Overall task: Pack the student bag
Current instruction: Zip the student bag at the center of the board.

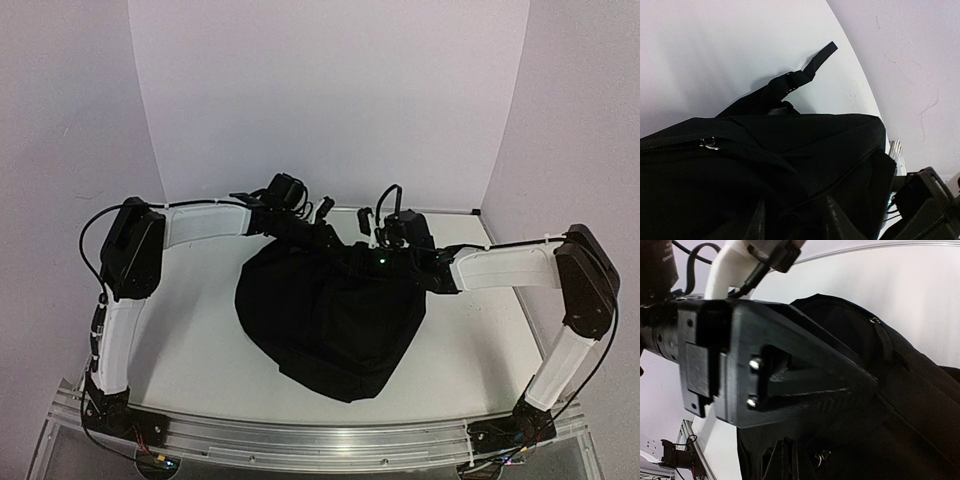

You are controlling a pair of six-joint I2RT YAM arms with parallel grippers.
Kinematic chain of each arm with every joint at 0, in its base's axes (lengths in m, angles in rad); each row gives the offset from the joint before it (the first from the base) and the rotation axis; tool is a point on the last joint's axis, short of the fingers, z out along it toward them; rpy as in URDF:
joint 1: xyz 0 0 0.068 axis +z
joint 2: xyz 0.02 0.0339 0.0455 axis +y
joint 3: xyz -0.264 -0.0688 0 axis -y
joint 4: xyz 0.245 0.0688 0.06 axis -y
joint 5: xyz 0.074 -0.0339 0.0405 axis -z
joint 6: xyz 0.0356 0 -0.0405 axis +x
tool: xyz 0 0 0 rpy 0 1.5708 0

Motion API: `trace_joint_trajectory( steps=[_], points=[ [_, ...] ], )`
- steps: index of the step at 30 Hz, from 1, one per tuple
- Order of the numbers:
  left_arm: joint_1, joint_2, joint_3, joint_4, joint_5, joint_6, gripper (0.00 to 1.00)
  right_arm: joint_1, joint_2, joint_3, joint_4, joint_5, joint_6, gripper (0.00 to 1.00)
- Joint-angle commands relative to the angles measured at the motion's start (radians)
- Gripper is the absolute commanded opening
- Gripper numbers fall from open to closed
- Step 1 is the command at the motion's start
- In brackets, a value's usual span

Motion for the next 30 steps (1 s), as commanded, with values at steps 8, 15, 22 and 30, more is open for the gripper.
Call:
trace_joint_trajectory(
  steps=[8, 15, 22, 30],
  points=[
    [-0.023, 0.097, 0.066, -0.004, 0.026, 0.003, 0.07, 0.098, -0.076, 0.001, -0.037, 0.079, -0.020, 0.00],
    [-0.018, 0.143, 0.095, 0.039, 0.021, -0.022, 0.02, 0.207, -0.101, -0.008, -0.082, 0.127, 0.010, 0.00],
    [0.003, 0.158, 0.114, 0.072, 0.013, -0.042, 0.00, 0.319, -0.071, 0.025, -0.137, 0.178, 0.030, 0.00],
    [0.024, 0.087, 0.082, 0.112, 0.049, -0.014, 0.31, 0.354, -0.111, 0.047, -0.236, 0.437, 0.116, 0.00]
  ],
)
